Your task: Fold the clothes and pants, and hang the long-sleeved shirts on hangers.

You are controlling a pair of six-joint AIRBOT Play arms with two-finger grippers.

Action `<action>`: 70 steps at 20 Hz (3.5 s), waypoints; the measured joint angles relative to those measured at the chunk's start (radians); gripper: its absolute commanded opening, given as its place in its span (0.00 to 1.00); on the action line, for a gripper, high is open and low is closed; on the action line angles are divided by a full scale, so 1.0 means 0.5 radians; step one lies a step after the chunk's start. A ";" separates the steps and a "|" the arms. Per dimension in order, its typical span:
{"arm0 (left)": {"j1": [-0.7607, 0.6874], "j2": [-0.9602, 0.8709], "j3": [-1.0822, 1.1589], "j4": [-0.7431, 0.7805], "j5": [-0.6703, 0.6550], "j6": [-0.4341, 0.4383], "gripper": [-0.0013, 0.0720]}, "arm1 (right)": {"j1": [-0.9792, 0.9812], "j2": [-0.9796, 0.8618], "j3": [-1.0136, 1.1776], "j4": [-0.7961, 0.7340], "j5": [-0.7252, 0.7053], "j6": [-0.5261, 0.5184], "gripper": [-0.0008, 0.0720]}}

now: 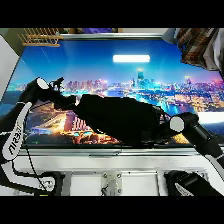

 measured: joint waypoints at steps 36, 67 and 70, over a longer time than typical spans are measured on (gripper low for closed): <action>-0.597 0.831 -0.098 -0.024 0.330 -0.002 0.04 | -0.931 -0.878 -0.428 2.184 -0.797 -2.176 0.03; -0.597 0.832 -0.098 -0.033 0.303 -0.055 0.04 | -2.446 -0.258 0.360 -0.243 -0.479 -0.304 0.04; -0.597 0.832 -0.098 -0.033 0.282 -0.055 0.04 | -2.435 -0.194 0.209 -0.289 -0.395 -0.287 0.45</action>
